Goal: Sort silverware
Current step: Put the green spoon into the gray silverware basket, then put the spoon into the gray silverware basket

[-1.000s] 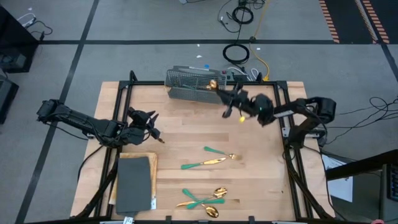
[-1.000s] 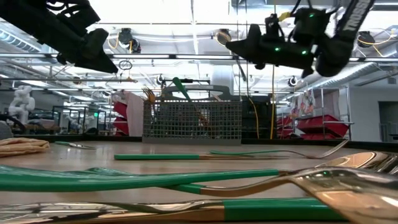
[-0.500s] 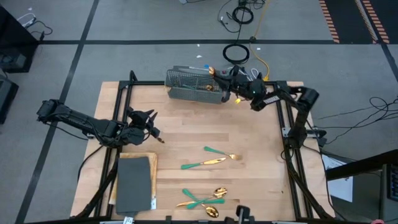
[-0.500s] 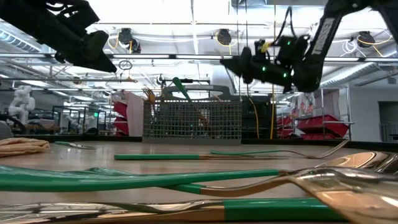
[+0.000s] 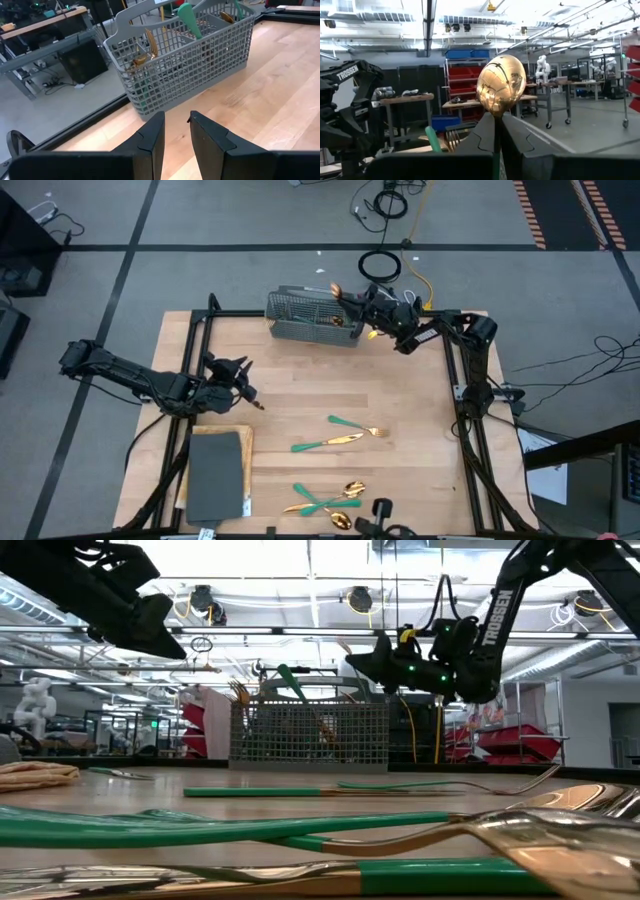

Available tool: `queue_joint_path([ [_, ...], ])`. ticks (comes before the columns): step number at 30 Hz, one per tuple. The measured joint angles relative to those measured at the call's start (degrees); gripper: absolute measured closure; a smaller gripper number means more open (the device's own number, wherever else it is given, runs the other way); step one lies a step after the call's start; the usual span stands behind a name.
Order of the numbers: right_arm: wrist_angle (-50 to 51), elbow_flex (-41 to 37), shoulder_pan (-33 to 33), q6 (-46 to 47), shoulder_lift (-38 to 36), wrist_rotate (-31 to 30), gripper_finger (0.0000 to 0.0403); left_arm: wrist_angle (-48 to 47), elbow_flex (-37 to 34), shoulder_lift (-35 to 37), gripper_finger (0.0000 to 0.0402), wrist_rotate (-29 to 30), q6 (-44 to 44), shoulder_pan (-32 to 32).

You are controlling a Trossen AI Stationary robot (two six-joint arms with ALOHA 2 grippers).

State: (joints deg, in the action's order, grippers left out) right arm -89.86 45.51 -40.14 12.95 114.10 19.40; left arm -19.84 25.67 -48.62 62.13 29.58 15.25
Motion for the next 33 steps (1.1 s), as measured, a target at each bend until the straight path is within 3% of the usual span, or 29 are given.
queue_joint_path([
  [6,0.40,-1.93,-0.54,0.63,-0.09,-0.24,0.0393,-0.14,0.00,0.00,0.0303,-0.02,0.00,0.00],
  [25,3.93,-2.22,-1.44,6.13,-0.04,-0.83,0.0287,-0.09,0.00,-0.01,0.0303,-0.11,0.17,0.00],
  [29,4.42,-2.22,-1.46,8.90,-1.54,5.33,0.0267,-0.08,0.00,-0.02,0.0303,-0.11,0.17,0.00],
  [33,8.01,-2.22,-0.92,11.45,-7.06,16.82,0.0251,-0.08,0.00,-0.01,0.0303,-0.12,0.17,0.00],
])
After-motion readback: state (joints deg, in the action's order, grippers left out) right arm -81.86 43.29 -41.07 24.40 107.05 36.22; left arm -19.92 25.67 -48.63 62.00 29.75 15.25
